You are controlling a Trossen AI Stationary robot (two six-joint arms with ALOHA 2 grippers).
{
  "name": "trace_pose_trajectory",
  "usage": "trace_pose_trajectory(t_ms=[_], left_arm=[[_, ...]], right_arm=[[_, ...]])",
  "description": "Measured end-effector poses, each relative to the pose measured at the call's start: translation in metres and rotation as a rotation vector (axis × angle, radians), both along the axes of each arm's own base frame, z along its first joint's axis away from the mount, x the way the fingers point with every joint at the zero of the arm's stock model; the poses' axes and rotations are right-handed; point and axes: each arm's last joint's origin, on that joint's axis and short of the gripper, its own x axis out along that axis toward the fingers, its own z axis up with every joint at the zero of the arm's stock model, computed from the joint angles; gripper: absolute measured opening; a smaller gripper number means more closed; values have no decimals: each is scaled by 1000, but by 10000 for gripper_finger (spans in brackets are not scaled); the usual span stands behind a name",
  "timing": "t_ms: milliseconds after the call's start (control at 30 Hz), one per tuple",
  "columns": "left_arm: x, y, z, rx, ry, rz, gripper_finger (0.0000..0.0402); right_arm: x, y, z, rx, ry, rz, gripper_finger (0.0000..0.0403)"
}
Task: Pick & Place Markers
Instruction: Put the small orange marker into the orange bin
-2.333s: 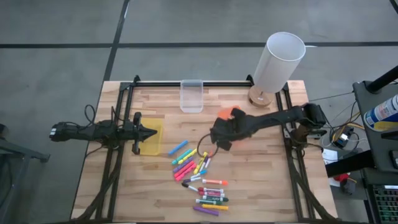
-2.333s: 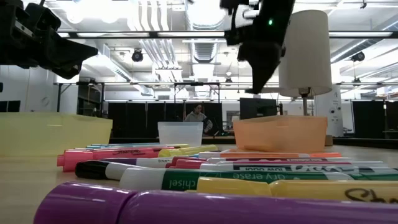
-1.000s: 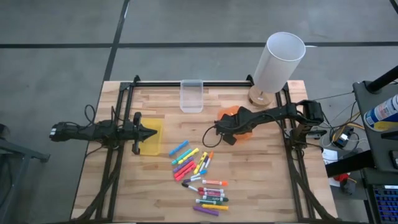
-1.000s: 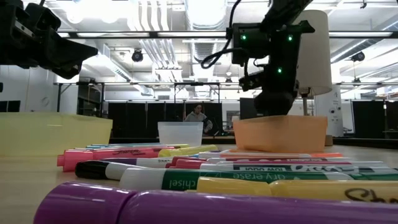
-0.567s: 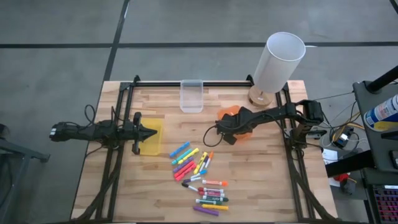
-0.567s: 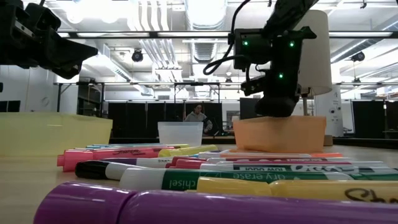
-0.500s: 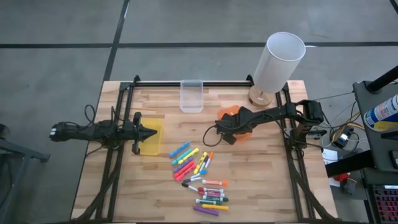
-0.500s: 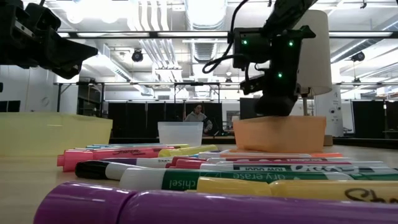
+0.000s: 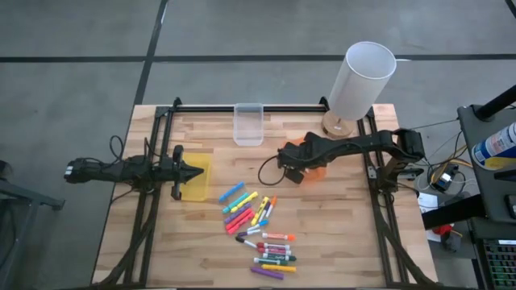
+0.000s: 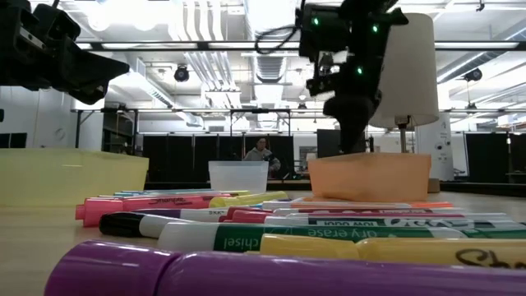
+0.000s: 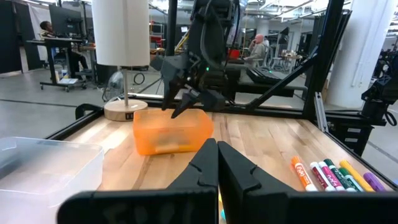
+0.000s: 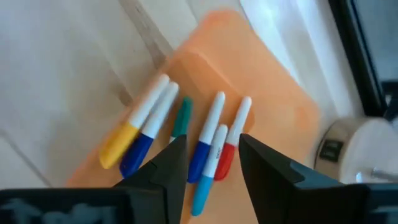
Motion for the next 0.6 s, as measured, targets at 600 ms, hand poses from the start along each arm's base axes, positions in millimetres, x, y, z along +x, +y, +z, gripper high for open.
trace_pose_trajectory(t_ms=[600], left_arm=[[0, 0, 0, 0, 0, 0, 0]], right_arm=[[37, 93, 42, 249, -236, 932, 116]])
